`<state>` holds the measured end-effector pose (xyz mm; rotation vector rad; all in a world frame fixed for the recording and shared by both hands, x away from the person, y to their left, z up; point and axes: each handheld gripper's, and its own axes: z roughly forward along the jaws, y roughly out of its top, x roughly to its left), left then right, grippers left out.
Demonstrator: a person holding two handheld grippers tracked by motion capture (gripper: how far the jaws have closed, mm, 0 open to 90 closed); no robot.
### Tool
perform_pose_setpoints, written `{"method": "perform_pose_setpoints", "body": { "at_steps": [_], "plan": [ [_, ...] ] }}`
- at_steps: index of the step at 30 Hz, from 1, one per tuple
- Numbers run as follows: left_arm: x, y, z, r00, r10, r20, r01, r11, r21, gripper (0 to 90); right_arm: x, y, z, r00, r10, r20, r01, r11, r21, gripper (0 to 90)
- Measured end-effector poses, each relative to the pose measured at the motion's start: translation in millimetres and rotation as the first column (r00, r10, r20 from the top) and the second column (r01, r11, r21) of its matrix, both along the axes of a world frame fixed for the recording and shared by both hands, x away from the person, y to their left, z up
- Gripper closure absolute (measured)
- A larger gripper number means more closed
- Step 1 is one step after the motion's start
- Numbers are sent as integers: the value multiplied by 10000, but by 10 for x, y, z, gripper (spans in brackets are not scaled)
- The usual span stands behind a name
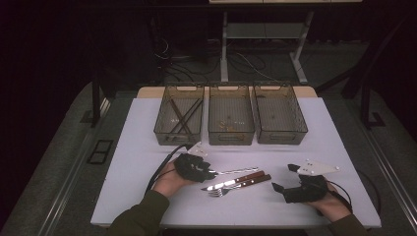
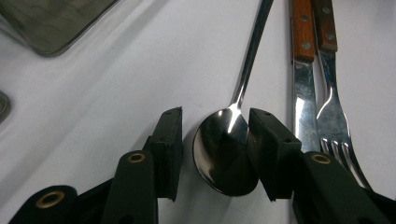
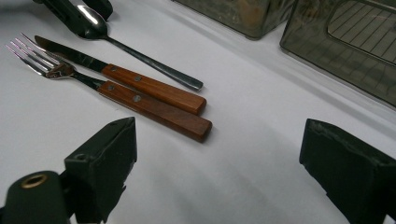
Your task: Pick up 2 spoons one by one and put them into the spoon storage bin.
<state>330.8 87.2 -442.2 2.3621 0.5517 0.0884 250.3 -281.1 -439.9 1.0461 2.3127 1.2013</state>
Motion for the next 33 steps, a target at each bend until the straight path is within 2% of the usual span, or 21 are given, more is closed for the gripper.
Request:
{"method": "perform_pose_setpoints", "body": {
  "at_steps": [1, 3, 4, 7, 8, 14, 20, 24, 29, 33],
  "plan": [
    [-23, -12, -3, 9999, 134, -43, -135, 9999, -37, 554, 0, 0, 1, 10000, -6, 10, 6, 10000, -8, 113],
    [-25, -14, 4, 9998, -144, 169, 142, 9998, 134, 564, 0, -2, 2, 10000, 0, 14, 0, 10000, -12, 113],
    [-45, -18, 4, 9999, -80, 86, 78, 9999, 138, 569, 0, -2, 1, 10000, -7, 12, 7, 10000, -15, 113],
    [-51, -21, 7, 9994, -257, 231, 253, 9995, 204, 584, 1, -1, -1, 10000, -21, 28, 21, 10000, 0, 113],
    [-70, -26, 5, 9998, -145, 120, 143, 9998, 157, 595, 0, 0, -1, 10000, -16, 25, 16, 10000, -5, 113],
    [-79, -28, 15, 9995, -248, 186, 243, 9993, 271, 649, 0, 0, 1, 10000, 4, 23, -4, 10000, -44, 113],
    [-69, 8, 34, 9997, -188, 127, 185, 9996, 216, 727, 0, 2, 2, 10000, 12, 22, -12, 10000, -51, 113],
    [-62, 20, 53, 9995, -245, 190, 243, 9997, 94, 781, 0, 1, 3, 10000, 19, 49, -19, 10000, -46, 113],
    [-71, 36, 76, 9998, -198, -81, 195, 9989, -425, 851, -1, 2, 4, 10000, 32, 60, -32, 10000, -24, 113],
    [-81, 27, 87, 9997, -236, -87, 232, 9986, -470, 874, 0, 2, 4, 10000, 37, 64, -37, 10000, -34, 113]
  ]
}}
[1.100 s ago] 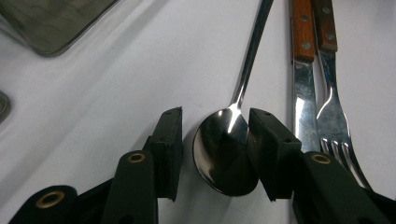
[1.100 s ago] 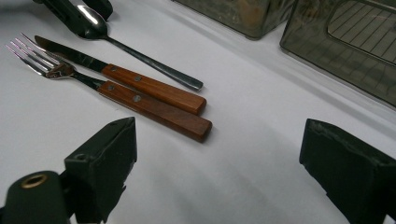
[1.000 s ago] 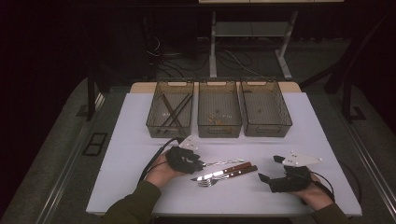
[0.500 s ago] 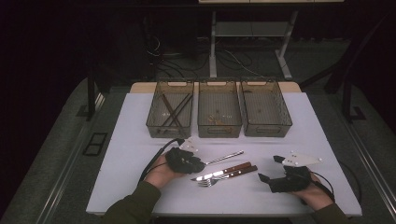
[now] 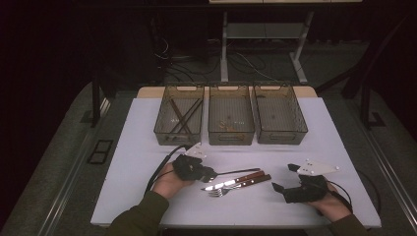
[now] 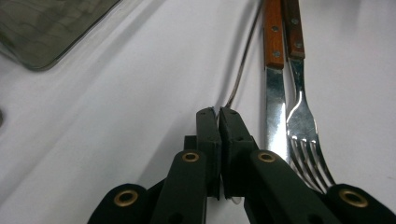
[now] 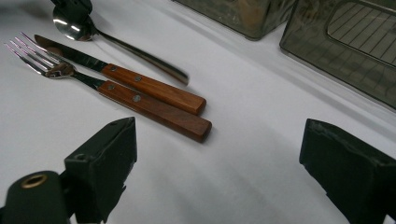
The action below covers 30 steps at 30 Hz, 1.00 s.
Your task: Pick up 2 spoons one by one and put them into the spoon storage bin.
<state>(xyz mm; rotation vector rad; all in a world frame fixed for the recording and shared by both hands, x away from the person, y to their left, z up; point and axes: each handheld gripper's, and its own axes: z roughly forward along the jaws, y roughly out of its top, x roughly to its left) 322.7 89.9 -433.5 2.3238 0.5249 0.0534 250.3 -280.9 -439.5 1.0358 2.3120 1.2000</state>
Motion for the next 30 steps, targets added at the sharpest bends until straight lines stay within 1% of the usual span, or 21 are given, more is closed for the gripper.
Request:
{"method": "perform_pose_setpoints", "body": {
  "at_steps": [6, 7, 9, 12, 15, 17, 18, 21, 24, 29, 30],
  "plan": [
    [-7, -1, -1, 9997, 225, -98, -226, 9997, -81, 876, -1, -2, 4, 10000, 12, -3, -12, 10000, -7, 113],
    [4, 2, 0, 9999, 138, -2, -138, 9999, -50, 876, -1, -2, 4, 10000, 29, 2, -29, 10000, 1, 113],
    [-3, -2, 1, 9998, 201, -9, -201, 9998, -55, 877, -3, 0, 5, 10000, 23, -10, -23, 10000, 9, 113],
    [-9, -6, 6, 9997, 227, 87, -227, 9997, -7, 877, -1, -1, 5, 10000, 34, -1, -34, 10000, 3, 113],
    [-18, -5, 13, 9990, 428, 101, -427, 9991, -16, 877, -3, -1, 5, 10000, 19, -7, -19, 10000, 3, 113],
    [-10, 6, 19, 9988, 470, 148, -469, 9989, -62, 877, -3, 1, 4, 10000, 5, 18, -5, 10000, 23, 113],
    [-14, 11, 25, 9981, 601, 125, -599, 9981, -136, 877, -3, 0, 4, 10000, 3, 27, -3, 10000, 6, 113],
    [-2, 34, 53, 9970, 721, 275, -716, 9973, -192, 877, -3, -1, 4, 10000, -6, 18, 6, 10000, 5, 113],
    [8, 46, 85, 9946, 983, 336, -970, 9946, -366, 878, -3, -2, 6, 10000, -8, 7, 8, 10000, 21, 113],
    [80, 38, 151, 9895, 1340, 541, -1319, 9904, -415, 877, -3, -3, 7, 10000, -14, 0, 14, 10000, 27, 113],
    [103, 35, 164, 9879, 1447, 553, -1420, 9886, -493, 877, -4, -3, 8, 10000, -21, -41, 21, 10000, 20, 113]
  ]
}}
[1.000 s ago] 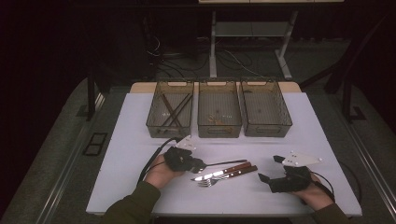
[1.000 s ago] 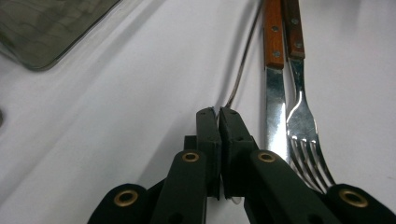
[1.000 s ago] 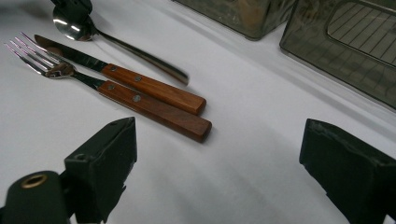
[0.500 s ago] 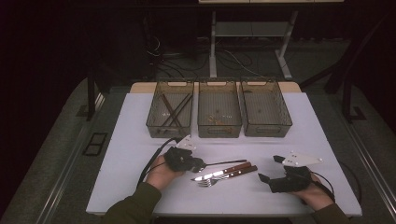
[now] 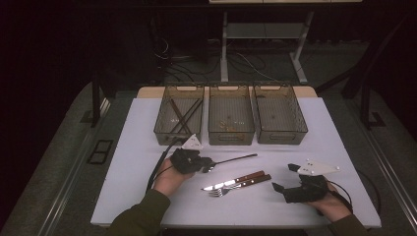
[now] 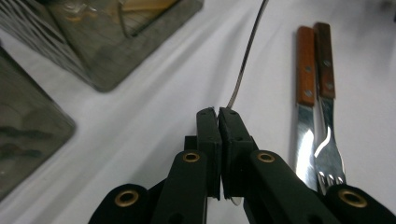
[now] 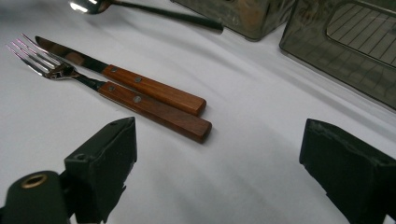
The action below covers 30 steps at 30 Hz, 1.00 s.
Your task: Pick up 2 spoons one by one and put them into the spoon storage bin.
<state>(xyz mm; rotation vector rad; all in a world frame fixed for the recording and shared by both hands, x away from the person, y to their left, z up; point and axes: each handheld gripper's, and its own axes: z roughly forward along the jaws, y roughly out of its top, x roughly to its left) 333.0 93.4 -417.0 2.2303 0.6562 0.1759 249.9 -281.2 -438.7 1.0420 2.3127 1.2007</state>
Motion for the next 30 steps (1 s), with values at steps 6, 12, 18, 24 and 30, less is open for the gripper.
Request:
{"method": "perform_pose_setpoints", "body": {
  "at_steps": [6, 12, 18, 24, 30],
  "plan": [
    [106, -12, 123, 9993, 251, 267, -244, 9993, -273, 877, 4, -6, -3, 10000, -8, 6, 8, 10000, 59, 113],
    [250, -67, 322, 9953, 685, 687, -647, 9963, -566, 877, 0, -10, 0, 10000, -17, 0, 17, 10000, 47, 113],
    [433, -123, 500, 9870, 1300, 948, -1248, 9904, -588, 876, 1, -13, 0, 10000, -54, 8, 54, 10000, 83, 113],
    [642, -181, 568, 9775, 1838, 1033, -1797, 9825, -485, 877, -3, -15, 5, 10000, -32, -11, 32, 9999, 95, 113],
    [866, -267, 564, 9627, 2511, 1007, -2493, 9679, -312, 877, 0, -14, 3, 10000, -4, -11, 4, 9999, 106, 113]
  ]
}}
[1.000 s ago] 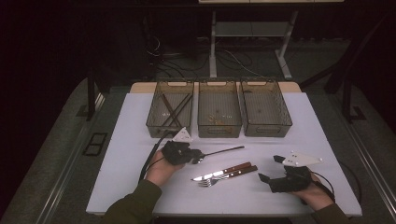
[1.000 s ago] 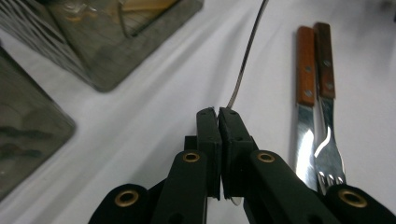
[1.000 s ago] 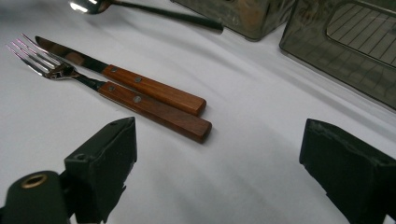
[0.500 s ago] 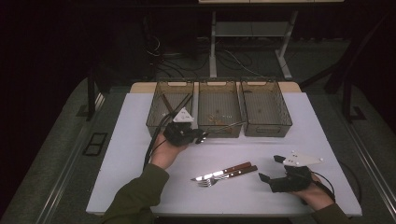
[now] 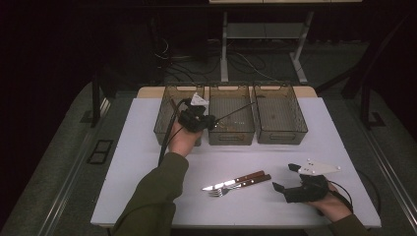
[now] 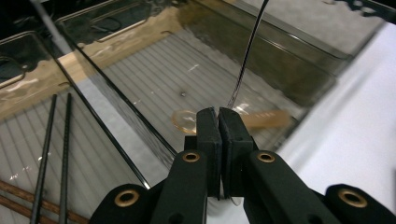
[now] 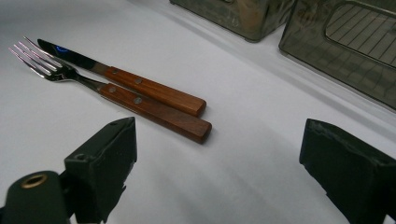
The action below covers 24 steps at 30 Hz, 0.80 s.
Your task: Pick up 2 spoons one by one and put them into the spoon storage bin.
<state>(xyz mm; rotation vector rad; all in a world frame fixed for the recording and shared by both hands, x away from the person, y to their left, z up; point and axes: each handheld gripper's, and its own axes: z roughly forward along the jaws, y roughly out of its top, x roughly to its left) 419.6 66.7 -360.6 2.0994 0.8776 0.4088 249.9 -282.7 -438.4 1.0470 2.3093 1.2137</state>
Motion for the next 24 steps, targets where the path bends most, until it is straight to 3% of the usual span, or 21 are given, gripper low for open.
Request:
{"method": "perform_pose_setpoints", "body": {
  "at_steps": [6, 13, 24],
  "plan": [
    [144, -104, -51, 9976, 685, -35, -685, 9976, 140, 876, -3, 4, 1, 10000, 57, 3, -57, 10000, 40, 113],
    [246, -185, -99, 9954, 937, -216, -923, 9939, 603, 876, -6, 5, 3, 10000, 60, -10, -60, 10000, 49, 113],
    [266, -232, -182, 9930, 1108, -420, -1056, 9883, 1102, 873, -9, 0, 9, 10000, 85, 32, -85, 9999, 92, 113]
  ]
}}
